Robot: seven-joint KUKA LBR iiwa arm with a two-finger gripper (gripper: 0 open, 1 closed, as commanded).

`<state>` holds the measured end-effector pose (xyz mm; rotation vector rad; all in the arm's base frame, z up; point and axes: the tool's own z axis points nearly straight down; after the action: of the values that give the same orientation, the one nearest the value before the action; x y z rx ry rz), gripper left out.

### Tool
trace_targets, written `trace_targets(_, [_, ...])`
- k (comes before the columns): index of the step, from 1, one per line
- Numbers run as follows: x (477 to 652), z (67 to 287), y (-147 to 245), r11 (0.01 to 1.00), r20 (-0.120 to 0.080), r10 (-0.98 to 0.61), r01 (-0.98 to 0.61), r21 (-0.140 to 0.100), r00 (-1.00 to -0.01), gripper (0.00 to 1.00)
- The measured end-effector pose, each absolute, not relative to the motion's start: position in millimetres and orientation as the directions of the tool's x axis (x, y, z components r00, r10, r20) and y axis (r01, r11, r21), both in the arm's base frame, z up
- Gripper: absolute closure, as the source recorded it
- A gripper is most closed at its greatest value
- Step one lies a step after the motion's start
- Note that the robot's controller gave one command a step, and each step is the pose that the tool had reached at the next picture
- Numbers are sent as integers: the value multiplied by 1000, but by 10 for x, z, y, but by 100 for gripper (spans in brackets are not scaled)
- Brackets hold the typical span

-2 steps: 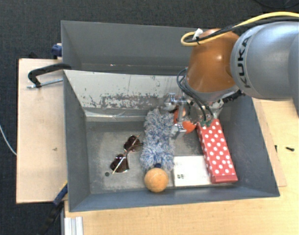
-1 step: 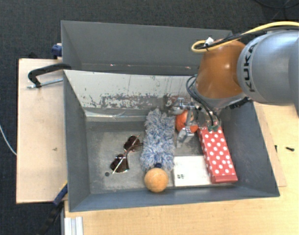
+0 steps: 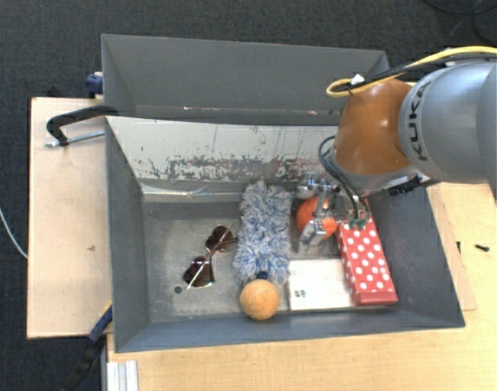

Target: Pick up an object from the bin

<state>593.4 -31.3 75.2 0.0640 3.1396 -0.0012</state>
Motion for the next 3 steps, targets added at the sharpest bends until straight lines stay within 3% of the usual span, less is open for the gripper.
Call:
trace_targets(1, [5847, 930, 277, 998, -2, 58, 58, 0, -998, 0])
trace_targets(2, [5895, 936, 146, 999, -6, -38, -38, 6, -999, 0])
trace_targets(3, [5957, 776, -311, 1000, -6, 25, 25, 0, -1000, 0])
